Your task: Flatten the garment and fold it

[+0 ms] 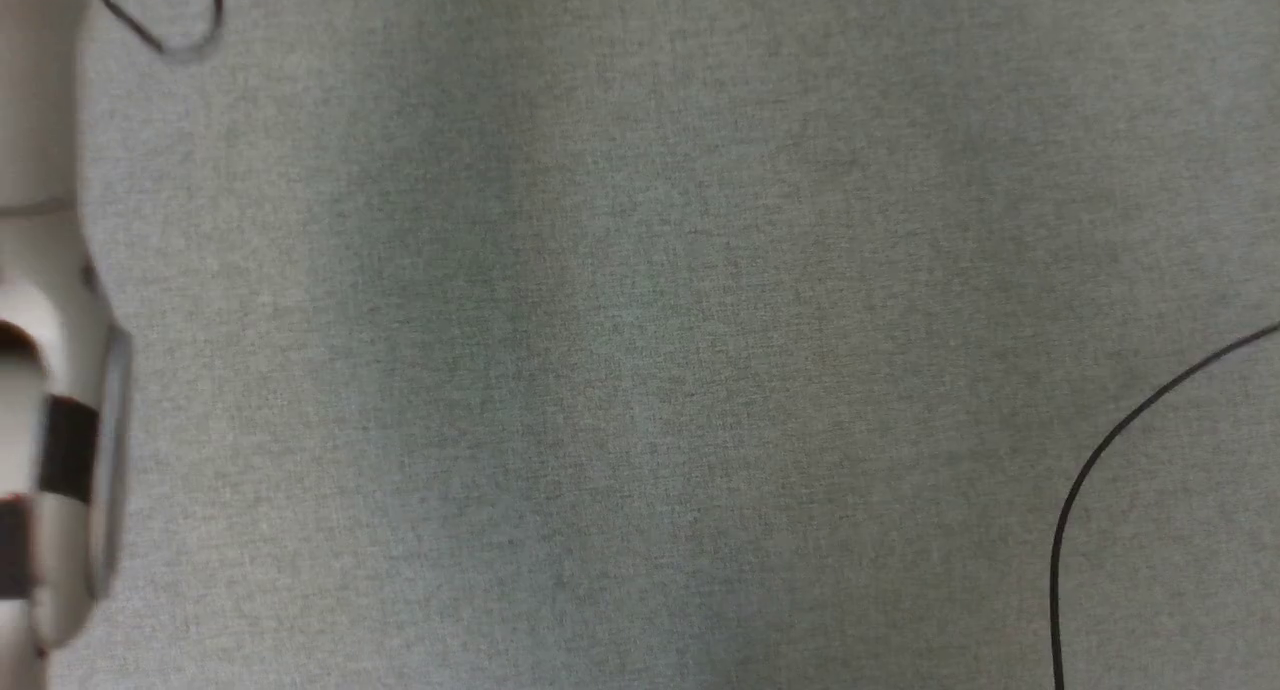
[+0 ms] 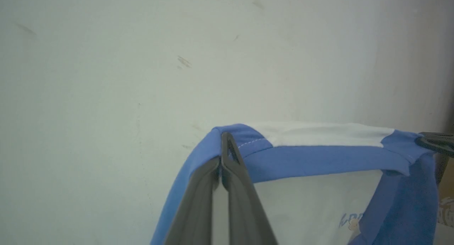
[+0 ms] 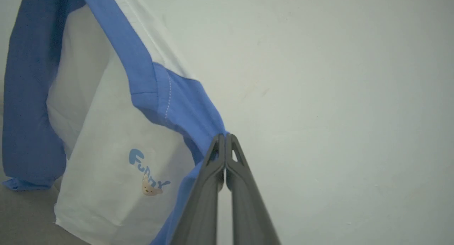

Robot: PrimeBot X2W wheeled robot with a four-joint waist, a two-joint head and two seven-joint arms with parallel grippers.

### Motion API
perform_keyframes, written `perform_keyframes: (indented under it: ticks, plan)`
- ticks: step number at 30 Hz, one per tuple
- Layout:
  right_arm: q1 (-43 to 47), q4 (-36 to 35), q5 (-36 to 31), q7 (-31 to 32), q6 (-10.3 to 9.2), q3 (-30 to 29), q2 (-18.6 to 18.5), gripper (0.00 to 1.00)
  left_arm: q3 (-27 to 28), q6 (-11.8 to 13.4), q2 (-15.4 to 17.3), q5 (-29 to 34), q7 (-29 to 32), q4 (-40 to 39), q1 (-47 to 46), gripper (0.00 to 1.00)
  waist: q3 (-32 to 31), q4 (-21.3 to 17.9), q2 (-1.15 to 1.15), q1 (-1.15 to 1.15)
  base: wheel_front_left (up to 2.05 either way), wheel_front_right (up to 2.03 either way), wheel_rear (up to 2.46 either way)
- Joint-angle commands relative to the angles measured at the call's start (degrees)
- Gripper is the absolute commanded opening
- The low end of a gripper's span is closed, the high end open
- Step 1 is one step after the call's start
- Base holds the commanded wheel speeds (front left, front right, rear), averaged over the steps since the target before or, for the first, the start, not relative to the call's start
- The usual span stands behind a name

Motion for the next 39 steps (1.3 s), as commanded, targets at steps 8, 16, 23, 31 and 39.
perform_keyframes:
  ticks: [8,16,23,31,39]
  plan:
    - [12.72,2.31,4.86,-2.48,-0.2,6.32,-0.28,0.0,-4.03,-0.35,-0.53,-3.48,-5.59,4.3,17.38,0.0,-5.35,3.01,0.0,-0.01,0.0,0.0,0.0]
    - [29.89,-1.58,10.02,-3.06,-0.2,11.42,-2.47,0.0,-9.31,-0.38,0.25,-7.27,-7.28,2.41,40.19,0.0,-15.11,4.59,0.0,-0.01,0.0,0.0,0.0]
    - [44.58,-7.62,13.65,-3.16,-0.2,14.92,-5.63,0.0,-11.64,-0.36,3.24,-10.41,-4.55,-2.94,58.98,0.0,-23.67,5.3,0.0,-0.01,0.0,0.0,0.0]
    - [57.73,-13.68,16.36,-2.05,-0.2,16.57,-9.41,0.0,-14.18,2.11,6.9,-12.43,0.62,-13.09,76.34,0.0,-30.4,5.91,0.0,-0.01,0.0,0.0,0.0]
    - [68.15,-19.11,22.21,5.56,-0.2,14.42,-14.67,0.0,-15.85,4.33,9.41,-13.79,3.63,-22.17,86.54,0.0,-34.21,6.5,0.0,-0.01,0.0,0.0,0.0]
